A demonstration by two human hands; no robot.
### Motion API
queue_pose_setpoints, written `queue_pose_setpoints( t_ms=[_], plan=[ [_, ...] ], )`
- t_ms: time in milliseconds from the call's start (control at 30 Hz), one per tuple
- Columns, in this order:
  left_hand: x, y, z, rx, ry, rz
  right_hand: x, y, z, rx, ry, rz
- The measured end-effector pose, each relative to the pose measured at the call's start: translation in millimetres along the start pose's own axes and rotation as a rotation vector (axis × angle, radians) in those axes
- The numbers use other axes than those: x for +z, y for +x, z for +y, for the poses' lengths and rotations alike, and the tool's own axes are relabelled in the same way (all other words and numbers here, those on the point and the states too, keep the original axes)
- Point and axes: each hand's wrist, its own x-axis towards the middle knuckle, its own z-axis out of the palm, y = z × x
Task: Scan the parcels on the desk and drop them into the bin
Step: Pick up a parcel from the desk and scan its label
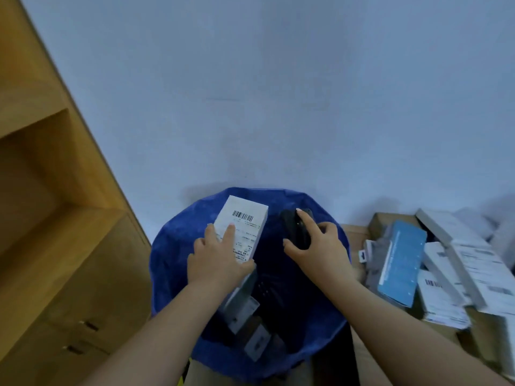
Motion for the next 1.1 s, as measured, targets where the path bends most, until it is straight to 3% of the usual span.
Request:
queue_pose_setpoints(
  t_ms=[300,667,867,1100],
  plan=[
    [95.8,65.9,0.6,0.053,0.048,-0.255,88.7,40.4,45.4,0.312,-0.015,-0.091],
    [212.2,135.7,-17.8,0.316,0.121,-0.484,197.6,45.3,96.3,0.791,0.005,-0.045],
    [283.8,155.1,-22.9,0.422,0.116,-0.548,250.7,56.6,134.3,0.952,0.012,-0.023],
    [346.4,157.6,-41.2,0.396,0.178,-0.591,301.1,51.9,168.6,1.047,0.012,-0.083]
  ],
)
